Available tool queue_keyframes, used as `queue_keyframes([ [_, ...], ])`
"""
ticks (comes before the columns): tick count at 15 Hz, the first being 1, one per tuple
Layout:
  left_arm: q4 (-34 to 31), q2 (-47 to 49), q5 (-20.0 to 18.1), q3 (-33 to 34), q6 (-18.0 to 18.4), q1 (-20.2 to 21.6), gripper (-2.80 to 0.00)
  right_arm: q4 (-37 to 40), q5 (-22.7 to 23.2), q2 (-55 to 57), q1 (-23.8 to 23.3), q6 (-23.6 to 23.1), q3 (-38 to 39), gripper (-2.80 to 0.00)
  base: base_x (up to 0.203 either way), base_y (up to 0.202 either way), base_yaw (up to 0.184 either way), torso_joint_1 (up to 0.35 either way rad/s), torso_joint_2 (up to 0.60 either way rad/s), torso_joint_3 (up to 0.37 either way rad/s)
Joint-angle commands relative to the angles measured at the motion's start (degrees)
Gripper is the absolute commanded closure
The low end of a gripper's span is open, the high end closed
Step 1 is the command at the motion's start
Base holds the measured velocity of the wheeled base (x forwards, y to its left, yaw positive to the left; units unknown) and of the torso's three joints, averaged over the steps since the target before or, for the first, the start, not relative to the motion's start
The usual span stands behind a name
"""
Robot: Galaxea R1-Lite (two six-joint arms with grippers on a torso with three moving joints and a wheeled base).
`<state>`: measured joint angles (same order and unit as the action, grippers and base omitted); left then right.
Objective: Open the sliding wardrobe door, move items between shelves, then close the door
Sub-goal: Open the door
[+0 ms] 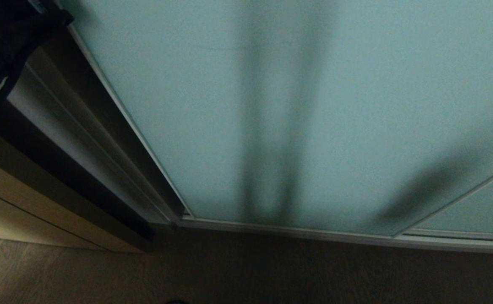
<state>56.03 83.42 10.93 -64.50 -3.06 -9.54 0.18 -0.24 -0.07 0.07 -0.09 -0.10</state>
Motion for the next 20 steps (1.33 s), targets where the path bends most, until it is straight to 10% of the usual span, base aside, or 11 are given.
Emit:
queue_keyframes([
  [1,0.39,0.93,0.03,-1.19,-0.1,-1.13,0.0,-0.01,-0.02,-0.09,0.01,0.0,0.01,0.0,0.0,0.0,0.0,0.0,0.0,0.0],
  [20,2.18,8.5,0.21,-2.27,-0.82,-23.57,0.0,-0.01,-0.02,-0.1,0.01,0.0,0.01,0.0,0.0,0.0,0.0,0.0,0.0,0.0],
])
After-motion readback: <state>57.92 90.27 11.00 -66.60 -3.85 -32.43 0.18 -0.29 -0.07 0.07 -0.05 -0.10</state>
